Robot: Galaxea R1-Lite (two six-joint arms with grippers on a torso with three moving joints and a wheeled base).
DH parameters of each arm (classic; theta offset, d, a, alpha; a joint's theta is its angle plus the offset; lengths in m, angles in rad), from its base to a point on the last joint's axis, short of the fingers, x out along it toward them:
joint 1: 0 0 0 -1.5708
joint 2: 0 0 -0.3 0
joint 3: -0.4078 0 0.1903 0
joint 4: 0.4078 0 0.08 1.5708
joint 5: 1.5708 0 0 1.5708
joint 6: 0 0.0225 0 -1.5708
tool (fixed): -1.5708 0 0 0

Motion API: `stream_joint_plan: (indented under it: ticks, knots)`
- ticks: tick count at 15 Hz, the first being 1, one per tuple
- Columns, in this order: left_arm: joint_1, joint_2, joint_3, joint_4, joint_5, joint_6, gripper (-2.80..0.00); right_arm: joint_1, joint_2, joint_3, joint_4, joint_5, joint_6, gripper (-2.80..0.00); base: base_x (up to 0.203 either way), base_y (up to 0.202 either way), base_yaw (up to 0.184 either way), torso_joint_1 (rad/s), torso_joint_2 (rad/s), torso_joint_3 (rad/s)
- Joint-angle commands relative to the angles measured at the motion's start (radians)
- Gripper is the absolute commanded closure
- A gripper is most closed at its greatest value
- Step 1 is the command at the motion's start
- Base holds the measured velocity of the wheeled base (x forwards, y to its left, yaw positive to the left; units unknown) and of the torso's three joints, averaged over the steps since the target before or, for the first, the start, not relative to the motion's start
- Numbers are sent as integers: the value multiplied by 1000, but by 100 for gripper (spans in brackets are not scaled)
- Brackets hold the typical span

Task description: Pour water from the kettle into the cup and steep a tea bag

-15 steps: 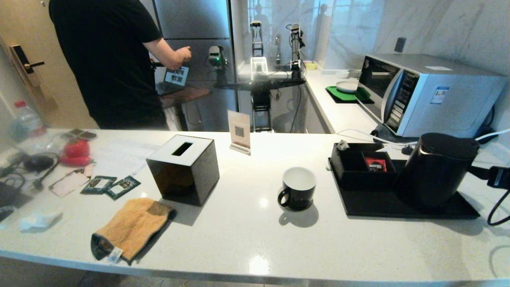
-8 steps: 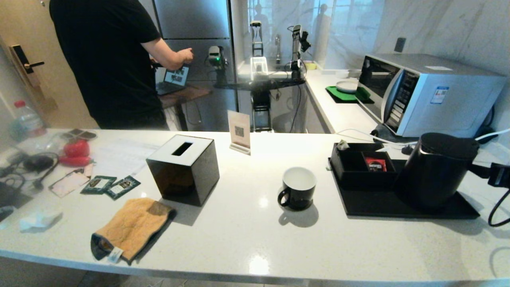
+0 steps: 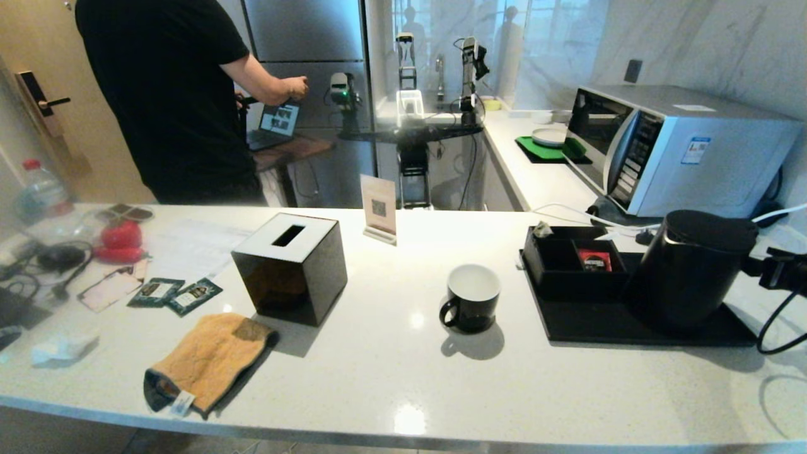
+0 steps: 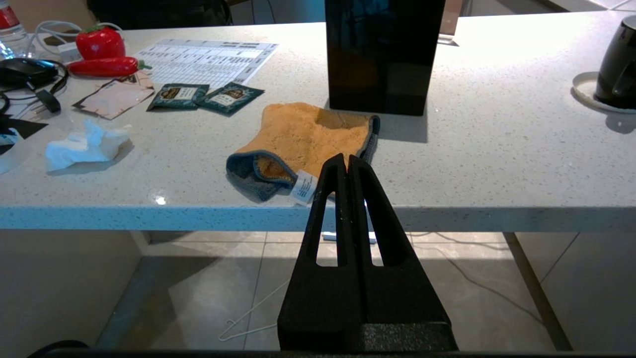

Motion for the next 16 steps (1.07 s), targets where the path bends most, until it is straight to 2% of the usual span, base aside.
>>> stream_joint_plan:
  ticks: [1, 5, 7, 12, 16]
  knots:
    - [1, 1, 0, 0, 0, 0, 0, 7, 29, -5, -44, 4, 27, -280, 0, 0, 0, 0, 0, 0]
    - [1, 0, 0, 0, 0, 0, 0, 29, 58, -9, -141, 5, 77, -280, 0, 0, 0, 0, 0, 0]
    - [1, 0, 0, 0, 0, 0, 0, 35, 71, -23, -162, 8, 77, -280, 0, 0, 0, 0, 0, 0]
    - [1, 1, 0, 0, 0, 0, 0, 44, 86, -39, -213, 98, 77, -280, 0, 0, 0, 0, 0, 0]
    - [1, 1, 0, 0, 0, 0, 0, 45, 86, -39, -219, 99, 76, -280, 0, 0, 0, 0, 0, 0]
